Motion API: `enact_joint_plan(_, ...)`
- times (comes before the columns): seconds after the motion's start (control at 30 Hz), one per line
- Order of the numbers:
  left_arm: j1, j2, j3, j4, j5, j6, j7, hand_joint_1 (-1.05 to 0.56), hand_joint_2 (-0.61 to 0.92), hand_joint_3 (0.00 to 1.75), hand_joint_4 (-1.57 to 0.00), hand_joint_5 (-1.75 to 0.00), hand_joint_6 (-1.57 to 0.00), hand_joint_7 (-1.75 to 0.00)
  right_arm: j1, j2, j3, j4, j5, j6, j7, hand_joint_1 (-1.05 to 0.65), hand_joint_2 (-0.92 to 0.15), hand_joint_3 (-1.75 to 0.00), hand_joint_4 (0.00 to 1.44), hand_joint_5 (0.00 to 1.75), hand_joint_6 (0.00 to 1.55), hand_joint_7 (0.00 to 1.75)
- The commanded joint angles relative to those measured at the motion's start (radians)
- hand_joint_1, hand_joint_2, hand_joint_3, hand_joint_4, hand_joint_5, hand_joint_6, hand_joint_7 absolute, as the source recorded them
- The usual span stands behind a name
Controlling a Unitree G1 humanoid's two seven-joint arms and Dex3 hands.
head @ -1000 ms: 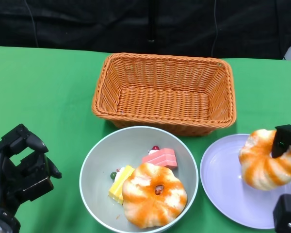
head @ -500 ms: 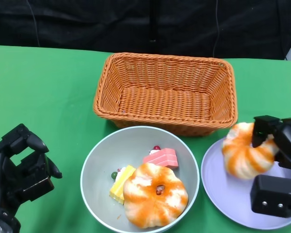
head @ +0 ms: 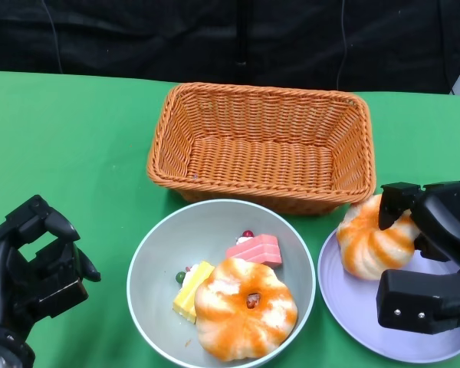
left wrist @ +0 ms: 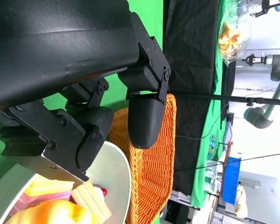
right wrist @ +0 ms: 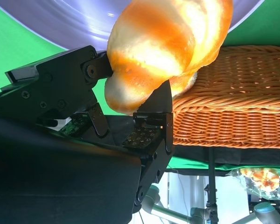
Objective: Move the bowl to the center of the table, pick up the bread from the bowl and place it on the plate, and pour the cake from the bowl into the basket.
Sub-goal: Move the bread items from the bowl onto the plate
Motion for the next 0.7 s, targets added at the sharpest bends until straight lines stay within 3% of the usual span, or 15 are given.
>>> enact_joint_plan(0.03,0.003,0.009,0.007,-0.016,0.002,0.007,0.012,0.12,0.58,1.34,-0.86,-1.75,-0.72,-1.71,-0.01,-0.013,-0.001,0.01,0.011,0.006,-0.017,-0.12,-0.9,-0.15,0.8,1.75,0.84,1.31)
enact_joint_plan(0.13,0.004,0.007,0.005,-0.025,0.006,0.012,0.019,0.12,0.58,1.34,-0.86,-1.75,-0.72,-1.71,-0.013,-0.004,0.012,0.025,0.002,0.003,-0.032,-0.12,-0.9,-0.13,0.8,1.72,0.85,1.2)
enact_joint_plan(0.23,0.006,0.01,0.004,-0.028,0.01,0.011,0.017,0.12,0.58,1.35,-0.86,-1.75,-0.72,-1.72,0.001,0.002,0.009,0.021,0.005,-0.002,-0.076,-0.23,-0.89,-0.06,0.85,1.65,1.1,0.52)
enact_joint_plan(0.27,0.007,0.009,0.005,-0.029,0.01,0.011,0.018,0.12,0.58,1.35,-0.86,-1.75,-0.72,-1.72,0.011,0.005,0.005,0.005,-0.002,0.021,-0.088,-0.25,-0.89,-0.04,0.86,1.65,1.16,0.37)
enact_joint_plan(0.33,0.008,0.009,0.005,-0.032,0.01,0.013,0.018,0.12,0.57,1.35,-0.86,-1.75,-0.71,-1.72,0.036,0.003,0.0,-0.043,-0.02,0.085,-0.076,-0.56,-0.91,-0.13,0.86,1.4,1.13,0.14)
enact_joint_plan(0.37,0.009,0.009,0.005,-0.032,0.009,0.013,0.017,0.12,0.57,1.35,-0.86,-1.75,-0.71,-1.72,0.05,0.0,-0.003,-0.073,-0.024,0.122,-0.053,-0.7,-0.92,-0.23,0.78,0.78,0.97,0.06)
enact_joint_plan(0.4,0.009,0.009,0.005,-0.033,0.009,0.013,0.017,0.11,0.56,1.35,-0.86,-1.75,-0.71,-1.72,0.059,-0.002,-0.003,-0.095,-0.025,0.146,-0.035,-0.75,-0.92,-0.28,0.75,0.46,0.89,0.03)
enact_joint_plan(0.43,0.009,0.01,0.005,-0.033,0.009,0.013,0.017,0.11,0.56,1.35,-0.86,-1.75,-0.71,-1.72,0.065,-0.004,-0.003,-0.111,-0.025,0.164,-0.023,-0.79,-0.92,-0.31,0.74,0.25,0.83,0.02)
enact_joint_plan(0.47,0.009,0.009,0.005,-0.033,0.009,0.015,0.019,0.11,0.56,1.35,-0.86,-1.75,-0.71,-1.72,0.077,-0.007,-0.006,-0.141,-0.023,0.194,0.011,-0.8,-0.92,-0.32,0.74,0.18,0.81,0.01)
enact_joint_plan(0.5,0.009,0.009,0.005,-0.034,0.008,0.017,0.02,0.11,0.56,1.35,-0.86,-1.75,-0.71,-1.72,0.087,-0.01,-0.01,-0.165,-0.019,0.215,0.038,-0.81,-0.92,-0.34,0.64,0.09,0.71,0.0)
enact_joint_plan(0.63,0.007,0.009,0.006,-0.033,0.007,0.018,0.019,0.12,0.56,1.36,-0.86,-1.75,-0.71,-1.72,0.105,-0.013,-0.018,-0.223,-0.008,0.257,0.097,-0.78,-0.92,-0.34,0.43,0.0,0.55,0.0)
enact_joint_plan(0.7,0.008,0.01,0.005,-0.032,0.01,0.014,0.018,0.12,0.56,1.36,-0.87,-1.75,-0.72,-1.72,0.113,-0.009,-0.022,-0.236,-0.002,0.255,0.09,-0.75,-0.92,-0.28,0.4,0.0,0.55,0.0)
